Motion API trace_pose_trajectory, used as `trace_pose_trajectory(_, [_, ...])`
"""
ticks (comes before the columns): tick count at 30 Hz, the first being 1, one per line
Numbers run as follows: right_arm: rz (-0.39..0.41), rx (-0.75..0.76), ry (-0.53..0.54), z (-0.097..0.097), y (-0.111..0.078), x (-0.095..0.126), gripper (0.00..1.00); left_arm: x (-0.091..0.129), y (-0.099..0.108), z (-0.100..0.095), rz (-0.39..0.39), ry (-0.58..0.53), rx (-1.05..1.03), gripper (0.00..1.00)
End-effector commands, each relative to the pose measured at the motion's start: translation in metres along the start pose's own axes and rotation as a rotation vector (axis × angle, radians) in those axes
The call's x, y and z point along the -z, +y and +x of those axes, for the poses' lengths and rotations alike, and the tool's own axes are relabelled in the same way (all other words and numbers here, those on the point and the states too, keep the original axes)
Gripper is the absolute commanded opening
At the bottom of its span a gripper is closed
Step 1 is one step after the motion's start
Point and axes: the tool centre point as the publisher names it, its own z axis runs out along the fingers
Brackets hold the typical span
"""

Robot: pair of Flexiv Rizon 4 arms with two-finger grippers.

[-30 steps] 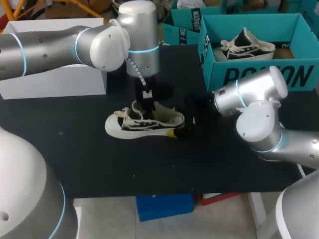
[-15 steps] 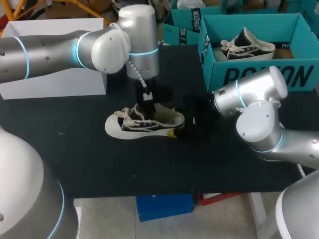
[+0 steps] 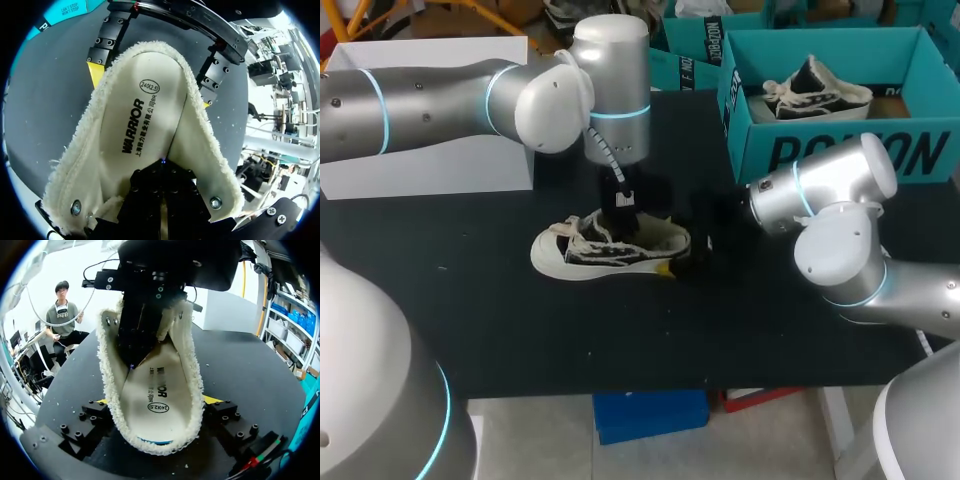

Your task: Take the shoe out of the shoebox, open the shoe tongue, remove and reinsert the insole, then place the shoe into the shoebox

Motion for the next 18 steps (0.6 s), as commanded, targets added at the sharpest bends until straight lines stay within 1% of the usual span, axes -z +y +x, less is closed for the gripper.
trace_pose_trajectory(1, [0.002, -0.002, -0.001, -0.0010, 0.0017, -0.0016, 0.00, -0.0144, -0.0037, 0.0060, -0.005, -0.015, 0.006, 0.00])
trace_pose_trajectory(7, [0.002, -0.002, -0.001, -0.0010, 0.0017, -0.0016, 0.00, -0.0152, -0.0042, 0.0046, -0.004, -0.018, 0.012, 0.00])
trace_pose_trajectory(8, [0.002, -0.002, -0.001, -0.0010, 0.0017, -0.0016, 0.00, -0.0149, -0.0040, 0.0043, -0.003, -0.020, 0.013, 0.03])
trace_pose_trajectory(9, [0.002, -0.002, -0.001, -0.0010, 0.0017, -0.0016, 0.00, -0.0144, -0.0035, 0.0039, 0.000, -0.023, 0.015, 0.26])
trace_pose_trajectory(10, [0.002, -0.002, -0.001, -0.0010, 0.0017, -0.0016, 0.00, -0.0140, -0.0031, 0.0036, 0.002, -0.028, 0.019, 0.34])
trace_pose_trajectory(14, [0.002, -0.002, -0.001, -0.0010, 0.0017, -0.0016, 0.00, -0.0139, -0.0016, 0.0025, 0.000, -0.057, 0.036, 0.34])
trace_pose_trajectory(18, [0.002, -0.002, -0.001, -0.0010, 0.0017, -0.0016, 0.00, -0.0166, -0.0007, 0.0015, -0.019, -0.122, 0.077, 0.30])
